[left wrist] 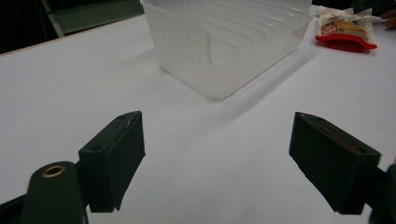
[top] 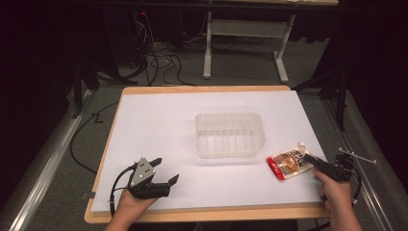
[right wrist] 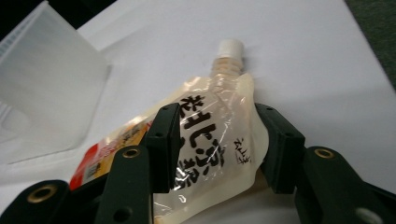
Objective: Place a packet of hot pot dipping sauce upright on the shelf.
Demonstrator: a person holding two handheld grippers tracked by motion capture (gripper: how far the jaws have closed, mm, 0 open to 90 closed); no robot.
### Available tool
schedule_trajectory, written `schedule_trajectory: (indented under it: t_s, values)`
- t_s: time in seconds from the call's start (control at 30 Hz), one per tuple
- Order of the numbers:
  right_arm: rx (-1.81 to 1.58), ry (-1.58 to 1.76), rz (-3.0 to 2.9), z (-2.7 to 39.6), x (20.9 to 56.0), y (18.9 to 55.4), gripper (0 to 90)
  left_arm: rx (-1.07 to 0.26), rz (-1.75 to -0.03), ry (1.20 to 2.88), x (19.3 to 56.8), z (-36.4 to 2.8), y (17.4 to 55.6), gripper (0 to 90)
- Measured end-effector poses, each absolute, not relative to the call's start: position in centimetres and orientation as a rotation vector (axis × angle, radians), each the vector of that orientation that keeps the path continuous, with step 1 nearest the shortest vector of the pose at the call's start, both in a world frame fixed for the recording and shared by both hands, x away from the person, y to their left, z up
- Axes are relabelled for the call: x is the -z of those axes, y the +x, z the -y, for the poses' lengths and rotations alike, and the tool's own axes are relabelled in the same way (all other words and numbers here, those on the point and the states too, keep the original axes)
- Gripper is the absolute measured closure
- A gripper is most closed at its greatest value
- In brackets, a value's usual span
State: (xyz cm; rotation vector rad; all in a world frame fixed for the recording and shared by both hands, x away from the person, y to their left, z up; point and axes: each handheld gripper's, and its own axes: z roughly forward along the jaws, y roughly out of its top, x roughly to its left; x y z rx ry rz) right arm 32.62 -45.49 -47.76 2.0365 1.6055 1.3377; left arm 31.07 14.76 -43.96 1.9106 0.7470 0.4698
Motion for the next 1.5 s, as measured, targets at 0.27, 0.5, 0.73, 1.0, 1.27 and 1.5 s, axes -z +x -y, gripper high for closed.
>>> schedule_trajectory:
  t_s: [0.27, 0.5, 0.73, 1.0, 1.27, 1.5]
  values:
    - [-1.256, 2.042, -1.647, 45.1, 47.9, 32.9, 70.5, -0.465, -0.742, 1.915, 44.0, -14.7, 31.1, 18.9]
    - [-1.259, 1.927, -1.665, 44.7, 47.4, 32.5, 90.0, -0.466, -0.741, 1.913, 44.0, -14.7, 31.1, 18.9]
    - [-1.364, 1.775, -1.632, 43.8, 45.6, 31.6, 90.0, -0.467, -0.738, 1.917, 44.0, -14.6, 31.1, 18.9]
    - [-1.454, 1.615, -1.618, 42.0, 43.6, 30.7, 90.0, -0.467, -0.736, 1.915, 43.9, -14.7, 31.1, 18.9]
    - [-1.55, 1.51, -1.628, 40.3, 42.1, 30.0, 90.0, -0.468, -0.732, 1.92, 44.0, -14.6, 31.1, 18.9]
    - [-1.566, 1.415, -1.644, 38.8, 40.9, 29.4, 90.0, -0.468, -0.731, 1.92, 44.0, -14.6, 31.1, 18.9]
